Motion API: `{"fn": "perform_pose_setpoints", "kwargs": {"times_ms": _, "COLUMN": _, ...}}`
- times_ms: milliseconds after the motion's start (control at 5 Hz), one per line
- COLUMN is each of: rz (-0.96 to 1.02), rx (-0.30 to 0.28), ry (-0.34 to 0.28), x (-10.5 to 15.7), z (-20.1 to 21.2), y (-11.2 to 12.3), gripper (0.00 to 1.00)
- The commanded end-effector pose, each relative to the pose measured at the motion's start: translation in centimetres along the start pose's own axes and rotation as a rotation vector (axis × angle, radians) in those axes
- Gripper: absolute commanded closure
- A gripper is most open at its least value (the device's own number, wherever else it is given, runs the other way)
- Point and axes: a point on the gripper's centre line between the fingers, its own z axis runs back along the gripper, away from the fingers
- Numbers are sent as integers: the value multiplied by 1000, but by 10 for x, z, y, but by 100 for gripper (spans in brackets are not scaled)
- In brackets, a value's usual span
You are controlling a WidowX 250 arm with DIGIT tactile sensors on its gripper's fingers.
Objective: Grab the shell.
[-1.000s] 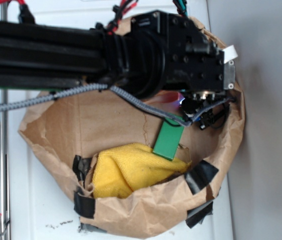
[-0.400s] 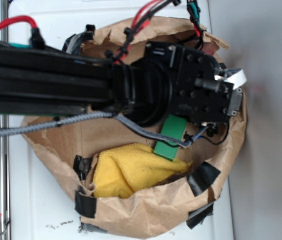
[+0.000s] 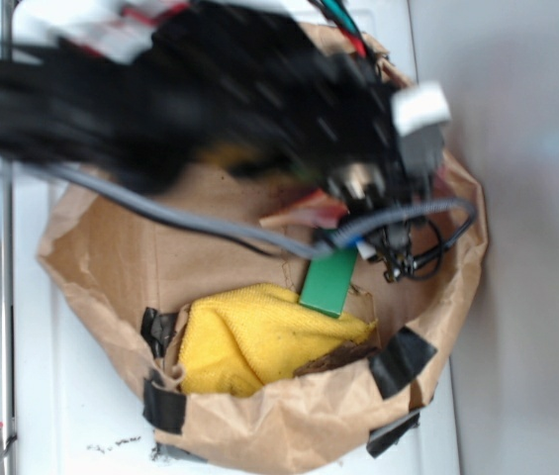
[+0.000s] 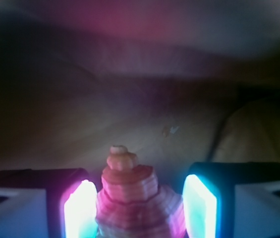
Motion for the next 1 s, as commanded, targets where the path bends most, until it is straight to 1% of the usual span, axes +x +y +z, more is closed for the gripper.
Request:
{"fn": "perform_pose_setpoints", "kwargs": {"times_ms": 0, "rz": -91, "rx": -40, "ry": 60, "x": 5, "z": 60, "y": -14, "gripper": 100}}
{"fn": "perform_pose_setpoints", "kwargs": {"times_ms": 200, "rz": -184, "rx": -34, "ry": 117, "x": -5, "z": 75, "y": -20, "gripper": 100}}
{"fn": "perform_pose_setpoints", "kwargs": {"times_ms": 400, "rz": -267, "rx": -64, "ry": 130, "x": -22, "z": 91, "y": -22, "gripper": 100}}
{"fn": "perform_pose_setpoints", "kwargs": {"times_ms": 600, "rz": -293, "rx": -68, "ry": 81, "x": -38, "z": 104, "y": -20, "gripper": 100}}
{"fn": "perform_pose_setpoints", "kwargs": {"times_ms": 800, "rz": -343, "rx": 53, "ry": 144, "x": -47, "z": 101, "y": -23, "gripper": 0}}
